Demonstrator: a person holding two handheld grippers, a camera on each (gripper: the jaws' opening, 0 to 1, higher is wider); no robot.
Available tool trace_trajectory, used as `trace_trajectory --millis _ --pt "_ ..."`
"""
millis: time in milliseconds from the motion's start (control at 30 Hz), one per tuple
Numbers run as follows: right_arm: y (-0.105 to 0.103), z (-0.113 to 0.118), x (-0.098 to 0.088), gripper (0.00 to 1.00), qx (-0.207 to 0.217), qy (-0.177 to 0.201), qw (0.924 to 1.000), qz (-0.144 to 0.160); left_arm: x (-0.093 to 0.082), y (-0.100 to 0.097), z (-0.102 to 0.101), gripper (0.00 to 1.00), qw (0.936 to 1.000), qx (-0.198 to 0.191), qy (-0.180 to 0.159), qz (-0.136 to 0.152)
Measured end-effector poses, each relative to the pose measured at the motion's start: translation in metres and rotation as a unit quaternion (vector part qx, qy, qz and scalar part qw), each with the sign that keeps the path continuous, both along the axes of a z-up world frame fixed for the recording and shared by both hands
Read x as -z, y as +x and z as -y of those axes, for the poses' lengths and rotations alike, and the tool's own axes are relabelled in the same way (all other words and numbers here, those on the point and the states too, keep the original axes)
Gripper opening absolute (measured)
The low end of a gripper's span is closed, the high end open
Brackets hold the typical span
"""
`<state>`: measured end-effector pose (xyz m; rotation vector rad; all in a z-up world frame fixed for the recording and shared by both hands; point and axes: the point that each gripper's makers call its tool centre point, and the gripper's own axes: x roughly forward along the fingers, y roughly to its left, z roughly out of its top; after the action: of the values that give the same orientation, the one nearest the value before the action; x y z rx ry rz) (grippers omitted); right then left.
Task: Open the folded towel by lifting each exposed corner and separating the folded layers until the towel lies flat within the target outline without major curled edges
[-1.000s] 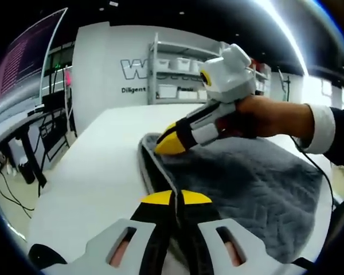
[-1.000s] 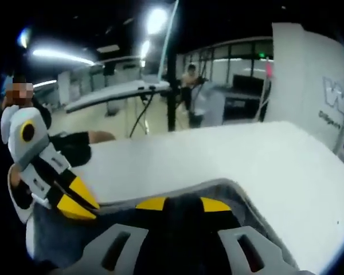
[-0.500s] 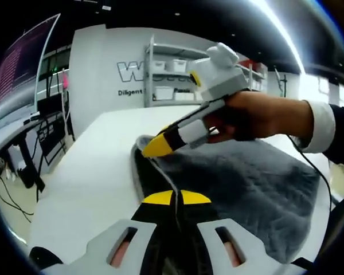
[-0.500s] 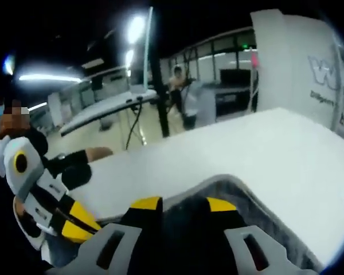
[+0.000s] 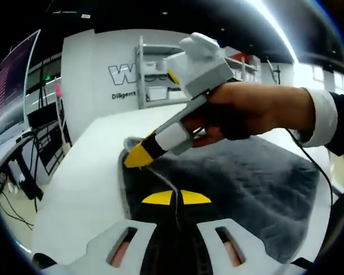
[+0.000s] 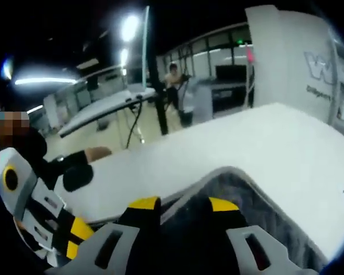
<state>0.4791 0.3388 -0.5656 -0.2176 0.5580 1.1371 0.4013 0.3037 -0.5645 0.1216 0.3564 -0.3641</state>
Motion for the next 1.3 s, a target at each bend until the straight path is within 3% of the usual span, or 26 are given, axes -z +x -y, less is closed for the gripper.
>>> trace_trajectory --millis 167,367,533,933,1067,1300 --pt "0.004 0.005 0.002 0.23 0.011 -0.01 0.9999 -0.004 -0.001 0.0 0.002 0.02 1.0 0.002 0.003 0.002" --pt "0.001 0.015 0.004 0.05 0.016 -0.012 0.9997 -0.01 0.001 0.0 0.009 0.02 1.0 0.008 0.005 0.0" --pt "0.005 0.031 -0.001 0.01 0.035 0.001 0.9994 -0.005 -0.001 -0.002 0.014 0.03 0.9998 0.014 0.013 0.002" --pt "0.01 0.053 -0.013 0.0 0.08 0.057 0.9946 -0.035 0.003 -0.003 0.018 0.12 0.9994 0.026 0.023 -0.007" --pt "0.015 0.056 -0.018 0.0 0.101 0.095 0.988 -0.068 0.006 -0.004 0.018 0.13 0.9989 0.031 0.031 -0.016" --pt "0.015 0.065 -0.013 0.0 0.12 0.114 0.9824 -0.088 0.006 -0.005 0.019 0.09 0.9988 0.035 0.023 -0.024"
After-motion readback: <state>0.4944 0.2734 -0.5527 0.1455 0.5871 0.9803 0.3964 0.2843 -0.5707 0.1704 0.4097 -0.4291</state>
